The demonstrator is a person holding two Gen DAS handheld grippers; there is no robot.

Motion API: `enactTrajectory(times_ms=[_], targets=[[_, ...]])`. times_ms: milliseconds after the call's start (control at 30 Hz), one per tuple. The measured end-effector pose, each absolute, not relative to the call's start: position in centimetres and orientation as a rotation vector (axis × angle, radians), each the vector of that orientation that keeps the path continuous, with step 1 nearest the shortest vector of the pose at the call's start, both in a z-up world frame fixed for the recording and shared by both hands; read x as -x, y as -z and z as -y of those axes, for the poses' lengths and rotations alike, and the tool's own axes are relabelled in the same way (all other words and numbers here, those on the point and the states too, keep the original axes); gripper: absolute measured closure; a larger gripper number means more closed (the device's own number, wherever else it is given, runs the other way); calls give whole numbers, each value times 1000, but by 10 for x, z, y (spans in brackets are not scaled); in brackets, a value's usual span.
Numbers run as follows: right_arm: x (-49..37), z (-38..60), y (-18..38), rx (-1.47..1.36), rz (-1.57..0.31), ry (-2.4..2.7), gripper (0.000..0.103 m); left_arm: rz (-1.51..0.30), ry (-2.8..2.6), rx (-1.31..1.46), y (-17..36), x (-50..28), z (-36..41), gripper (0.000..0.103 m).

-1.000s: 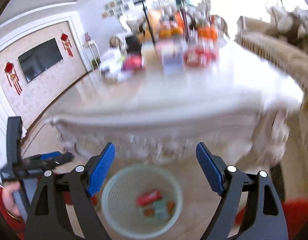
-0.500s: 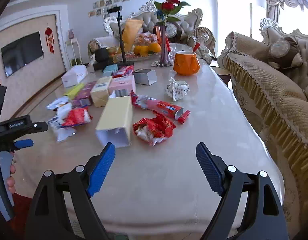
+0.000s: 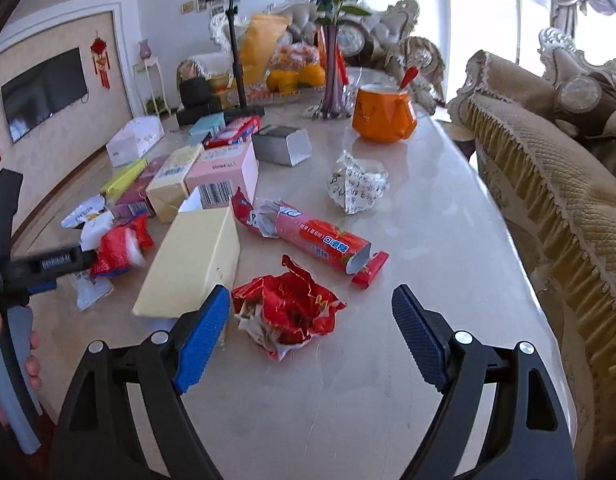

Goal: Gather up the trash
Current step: 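Grasp the white bread packet with the left tool while the right tool grasps the red wrapper, then drop the bread packet and red wrapper into the wastebasket with both tools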

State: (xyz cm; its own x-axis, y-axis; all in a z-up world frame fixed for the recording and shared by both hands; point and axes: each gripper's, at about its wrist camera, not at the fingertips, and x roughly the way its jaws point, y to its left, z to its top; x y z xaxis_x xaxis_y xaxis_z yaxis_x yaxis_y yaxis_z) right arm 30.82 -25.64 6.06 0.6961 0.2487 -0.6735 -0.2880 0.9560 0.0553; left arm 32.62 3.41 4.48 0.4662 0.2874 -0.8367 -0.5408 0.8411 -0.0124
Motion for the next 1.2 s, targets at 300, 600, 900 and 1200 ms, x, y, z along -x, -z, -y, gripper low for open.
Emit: enactTrajectory(times_ms=[300,600,900,1200], targets=[[-323,244,-51,128,-809,-394,24,-941,-421,238,-46,-297,-61,9],[-327,238,-37,176,-845,-365,47,-906,-286,159,-45,-297,-66,17],[-301,246,-50,67,-789,-364,65,-879,-152,162,-52,-293,-69,70],[-251,258,-73,-115,-694,-397,65,-789,-33,237,-76,-246,-86,71]])
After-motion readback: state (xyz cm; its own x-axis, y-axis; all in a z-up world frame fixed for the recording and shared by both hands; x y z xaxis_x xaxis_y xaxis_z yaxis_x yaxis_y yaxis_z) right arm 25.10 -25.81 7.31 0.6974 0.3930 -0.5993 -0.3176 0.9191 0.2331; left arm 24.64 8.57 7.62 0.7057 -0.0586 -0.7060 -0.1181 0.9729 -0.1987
